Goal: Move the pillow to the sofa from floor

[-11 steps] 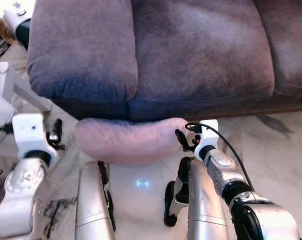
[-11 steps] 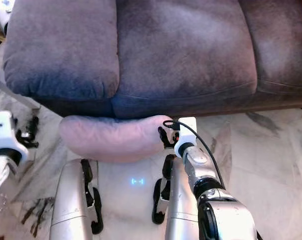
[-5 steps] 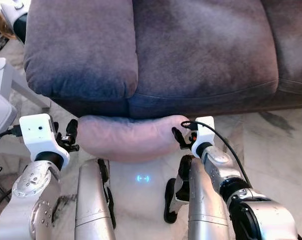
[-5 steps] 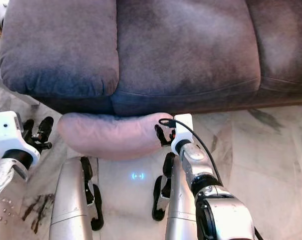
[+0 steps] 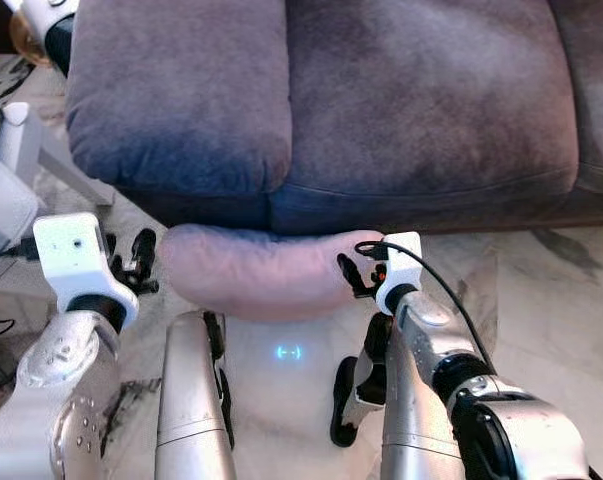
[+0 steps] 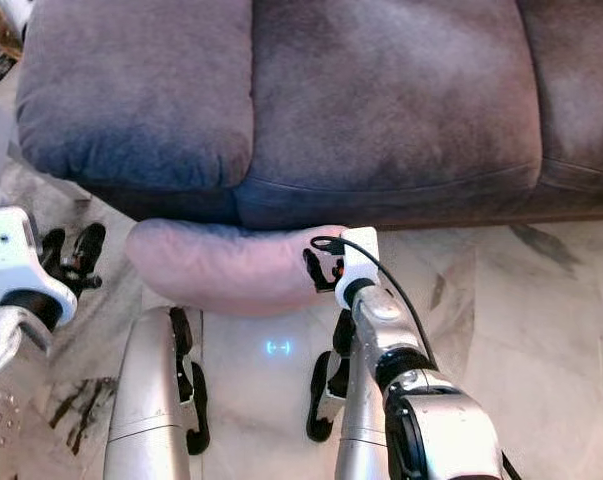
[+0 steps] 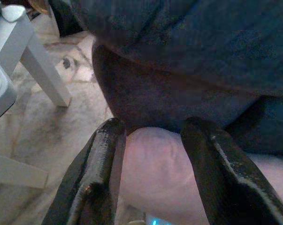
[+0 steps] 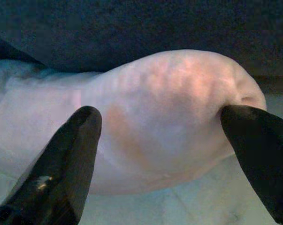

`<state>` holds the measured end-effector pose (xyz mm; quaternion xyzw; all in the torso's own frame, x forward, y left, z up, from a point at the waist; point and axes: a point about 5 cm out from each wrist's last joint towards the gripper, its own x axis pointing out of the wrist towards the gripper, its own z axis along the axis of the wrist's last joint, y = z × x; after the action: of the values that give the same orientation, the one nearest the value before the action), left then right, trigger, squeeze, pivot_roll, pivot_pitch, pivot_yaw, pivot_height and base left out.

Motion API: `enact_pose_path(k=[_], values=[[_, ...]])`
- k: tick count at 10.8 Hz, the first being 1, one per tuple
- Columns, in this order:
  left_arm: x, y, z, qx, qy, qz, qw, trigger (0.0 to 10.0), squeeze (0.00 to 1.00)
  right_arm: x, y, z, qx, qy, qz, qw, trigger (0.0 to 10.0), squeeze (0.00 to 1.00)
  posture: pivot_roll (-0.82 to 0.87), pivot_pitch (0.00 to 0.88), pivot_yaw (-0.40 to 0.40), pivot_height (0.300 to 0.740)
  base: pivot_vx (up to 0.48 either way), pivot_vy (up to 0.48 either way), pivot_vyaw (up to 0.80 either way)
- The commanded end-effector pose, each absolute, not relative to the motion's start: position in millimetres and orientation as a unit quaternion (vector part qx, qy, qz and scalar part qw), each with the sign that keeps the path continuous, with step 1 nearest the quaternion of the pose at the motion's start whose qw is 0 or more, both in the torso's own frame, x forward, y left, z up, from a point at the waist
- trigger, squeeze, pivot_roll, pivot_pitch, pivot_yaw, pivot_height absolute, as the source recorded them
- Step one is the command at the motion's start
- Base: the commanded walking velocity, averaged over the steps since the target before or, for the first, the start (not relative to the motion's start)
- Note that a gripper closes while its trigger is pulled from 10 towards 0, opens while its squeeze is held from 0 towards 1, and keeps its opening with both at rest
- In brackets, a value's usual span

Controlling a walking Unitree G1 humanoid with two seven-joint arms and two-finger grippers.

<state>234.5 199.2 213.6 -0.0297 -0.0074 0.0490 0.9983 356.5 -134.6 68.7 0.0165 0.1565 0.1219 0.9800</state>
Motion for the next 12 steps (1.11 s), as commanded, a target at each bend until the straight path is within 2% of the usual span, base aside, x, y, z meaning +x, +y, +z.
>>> enact_pose_path(k=[1, 4, 6, 7, 8, 12], values=[[227.4, 200.2, 212.4, -0.031, 0.003, 0.047, 0.998, 10.0, 0.0, 345.8, -140.5, 50.0, -0.02, 0.199, 0.091, 0.976, 10.0, 0.0, 0.28, 0.491, -0.018, 0.526, 0.0, 0.0, 0.0], [225.6, 198.0, 211.8, -0.038, 0.012, 0.043, 0.998, 10.0, 0.0, 346.7, -145.9, 50.9, -0.024, 0.196, 0.062, 0.978, 10.0, 0.0, 0.28, 0.495, -0.014, 0.526, 0.0, 0.0, 0.0], [225.0, 198.6, 214.5, -0.034, 0.012, 0.041, 0.998, 10.0, 0.0, 345.7, -141.0, 49.6, -0.012, 0.197, 0.073, 0.978, 10.0, 0.0, 0.28, 0.5, -0.007, 0.526, 0.0, 0.0, 0.0], [224.9, 198.3, 216.6, -0.031, 0.011, 0.038, 0.999, 10.0, 0.0, 344.0, -136.6, 47.8, 0.013, 0.197, 0.084, 0.977, 6.2, 0.0, 0.29, 0.506, -0.004, 0.526, 0.0, 0.0, 0.0], [224.0, 198.2, 216.9, -0.03, 0.012, 0.037, 0.999, 10.0, 0.0, 342.3, -135.5, 45.4, 0.007, 0.201, 0.088, 0.976, 0.0, 0.0, 0.29, 0.506, -0.001, 0.526, 0.0, 0.0, 0.0], [220.6, 196.4, 214.0, -0.038, 0.023, 0.034, 0.998, 10.0, 0.0, 341.7, -137.9, 44.5, -0.034, 0.201, 0.086, 0.975, 0.0, 0.0, 0.29, 0.51, -0.001, 0.526, 0.0, 0.0, 0.0]])
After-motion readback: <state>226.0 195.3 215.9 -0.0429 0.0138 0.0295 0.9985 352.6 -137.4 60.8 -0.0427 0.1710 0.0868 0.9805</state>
